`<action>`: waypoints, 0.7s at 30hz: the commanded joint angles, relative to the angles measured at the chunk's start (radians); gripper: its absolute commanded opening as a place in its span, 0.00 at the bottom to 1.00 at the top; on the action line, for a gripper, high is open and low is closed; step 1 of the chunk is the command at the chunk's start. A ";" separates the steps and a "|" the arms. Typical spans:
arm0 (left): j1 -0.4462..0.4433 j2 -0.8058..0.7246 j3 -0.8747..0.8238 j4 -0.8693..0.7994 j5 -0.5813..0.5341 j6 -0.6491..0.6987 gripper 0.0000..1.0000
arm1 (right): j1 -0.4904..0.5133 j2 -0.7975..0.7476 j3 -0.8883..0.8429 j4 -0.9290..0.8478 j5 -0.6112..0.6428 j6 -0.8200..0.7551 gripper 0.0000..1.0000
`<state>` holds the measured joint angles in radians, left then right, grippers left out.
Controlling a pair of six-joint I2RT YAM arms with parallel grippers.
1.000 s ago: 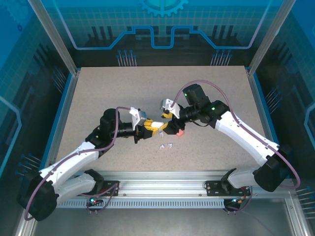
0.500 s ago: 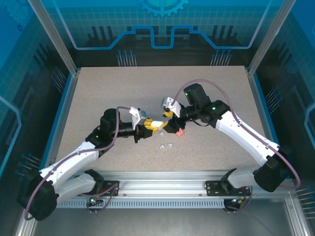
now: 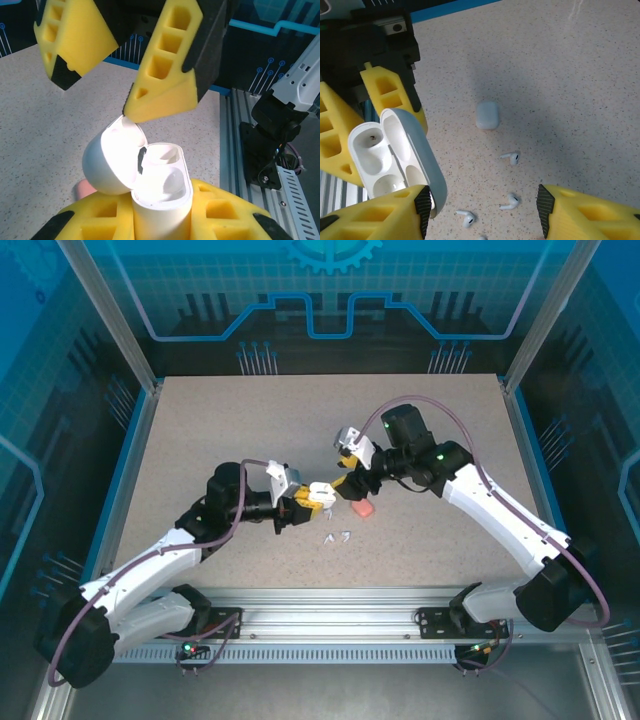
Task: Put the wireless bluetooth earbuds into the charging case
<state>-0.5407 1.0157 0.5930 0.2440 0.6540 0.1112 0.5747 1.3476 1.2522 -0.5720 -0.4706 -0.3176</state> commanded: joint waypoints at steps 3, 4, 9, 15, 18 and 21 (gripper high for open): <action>-0.007 0.000 0.028 -0.005 0.016 0.030 0.02 | -0.015 -0.036 0.025 0.006 -0.017 0.017 0.61; -0.007 0.000 0.025 -0.005 0.006 0.030 0.02 | -0.019 -0.049 0.019 0.006 -0.028 0.021 0.62; -0.007 -0.023 -0.001 0.001 -0.100 0.026 0.00 | -0.035 -0.126 -0.028 0.009 -0.017 0.074 0.64; -0.007 -0.094 -0.079 0.050 -0.198 0.011 0.00 | -0.043 -0.176 -0.120 -0.010 0.129 0.273 0.62; -0.006 -0.146 -0.114 0.051 -0.223 0.001 0.00 | -0.037 -0.164 -0.194 -0.013 0.180 0.395 0.58; -0.006 -0.202 -0.146 0.047 -0.242 -0.008 0.00 | -0.016 -0.130 -0.262 -0.009 0.242 0.508 0.55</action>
<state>-0.5415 0.8600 0.4709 0.2596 0.4545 0.1078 0.5495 1.1885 1.0397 -0.5613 -0.3122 0.0284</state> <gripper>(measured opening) 0.216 0.554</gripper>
